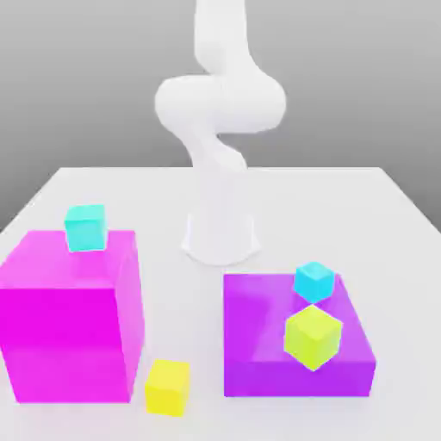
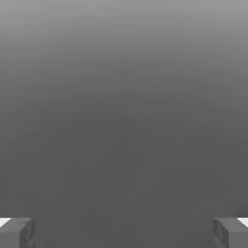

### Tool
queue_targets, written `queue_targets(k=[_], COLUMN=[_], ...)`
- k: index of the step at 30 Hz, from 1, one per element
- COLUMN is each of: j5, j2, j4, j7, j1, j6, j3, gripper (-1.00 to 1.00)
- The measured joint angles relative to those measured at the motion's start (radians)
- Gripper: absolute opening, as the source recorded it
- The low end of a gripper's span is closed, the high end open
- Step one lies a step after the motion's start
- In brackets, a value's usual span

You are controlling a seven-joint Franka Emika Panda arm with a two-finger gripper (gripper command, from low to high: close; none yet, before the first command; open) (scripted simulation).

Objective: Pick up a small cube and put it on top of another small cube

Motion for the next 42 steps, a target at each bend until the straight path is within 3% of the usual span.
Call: queue_targets(k=[9,17,25,31,36,37,42], j5=[0.085,0.102,0.039,-0.053,-0.096,-0.101,-0.101], j2=[0.253,0.473,0.695,0.861,1.035,1.070,1.070], j4=[-0.085,-0.160,-0.236,-0.291,-0.271,-0.265,-0.265], j7=[0.350,0.696,1.099,1.429,1.498,1.503,1.503], j1=[-0.107,-0.194,-0.259,-0.248,-0.212,-0.206,-0.206], j6=[0.122,0.232,0.345,0.431,0.565,0.593,0.597], j3=[0.058,0.119,0.144,0.091,0.042,0.036,0.036], gripper=[0.00,0.00,0.00,0.00,0.00,-1.00,-1.00])
